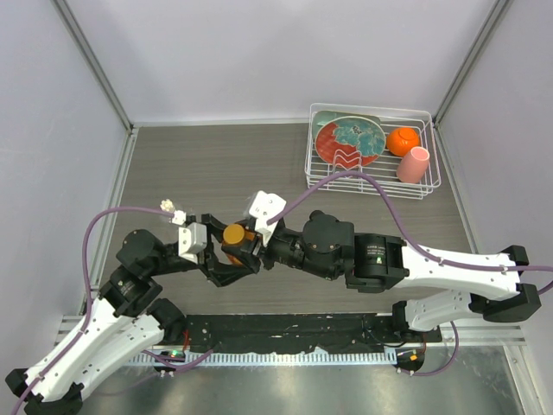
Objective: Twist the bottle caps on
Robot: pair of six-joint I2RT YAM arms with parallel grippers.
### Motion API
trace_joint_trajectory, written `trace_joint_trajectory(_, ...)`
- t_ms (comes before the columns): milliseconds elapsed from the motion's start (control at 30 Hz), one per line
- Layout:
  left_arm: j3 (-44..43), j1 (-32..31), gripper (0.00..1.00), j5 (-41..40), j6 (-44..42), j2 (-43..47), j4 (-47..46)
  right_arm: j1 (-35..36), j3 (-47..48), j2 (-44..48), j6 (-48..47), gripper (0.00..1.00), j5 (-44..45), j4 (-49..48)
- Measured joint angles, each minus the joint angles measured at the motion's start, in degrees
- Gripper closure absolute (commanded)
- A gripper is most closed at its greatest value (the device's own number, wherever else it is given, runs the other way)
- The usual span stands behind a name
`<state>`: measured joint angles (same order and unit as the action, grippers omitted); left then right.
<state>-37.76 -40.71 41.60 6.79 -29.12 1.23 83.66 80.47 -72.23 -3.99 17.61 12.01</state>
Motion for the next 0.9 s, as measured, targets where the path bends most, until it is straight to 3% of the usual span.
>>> trace_joint_trajectory(67, 0.07, 0.0, 0.85, 0.0, -0.2, 0.2, 0.09, 0.0, 0.0, 0.13, -0.02, 0.75, -0.15, 0.04)
trace_joint_trajectory(167, 0.07, 0.0, 0.56, -0.02, -0.74, 0.52, 0.24, 0.0, 0.0, 0.24, -0.04, 0.86, -0.35, 0.02)
trace_joint_trajectory(200, 0.07, 0.0, 0.34, -0.09, -0.96, 0.61, 0.37, 0.0, 0.0, 0.24, -0.04, 0.89, -0.33, 0.04)
trace_joint_trajectory(267, 0.07, 0.0, 0.02, -0.52, -1.29, 0.85, 0.87, -0.07, 0.0, 0.24, -0.04, 0.91, -0.15, 0.11)
trace_joint_trajectory(433, -0.42, 0.04, 0.0, -4.79, -1.86, 2.25, 5.77, -1.49, -0.02, 0.5, -0.04, 0.92, 0.83, -1.22)
trace_joint_trajectory(633, -9.11, 0.24, 0.0, -15.63, -6.82, 4.15, 17.35, -6.62, -1.9, 0.44, -0.04, 0.97, 1.18, -3.69)
trace_joint_trajectory(900, -21.57, 0.24, 0.0, -37.9, -15.54, 7.61, 26.25, -12.15, -7.63, -6.32, -0.02, 0.98, 0.76, -14.78)
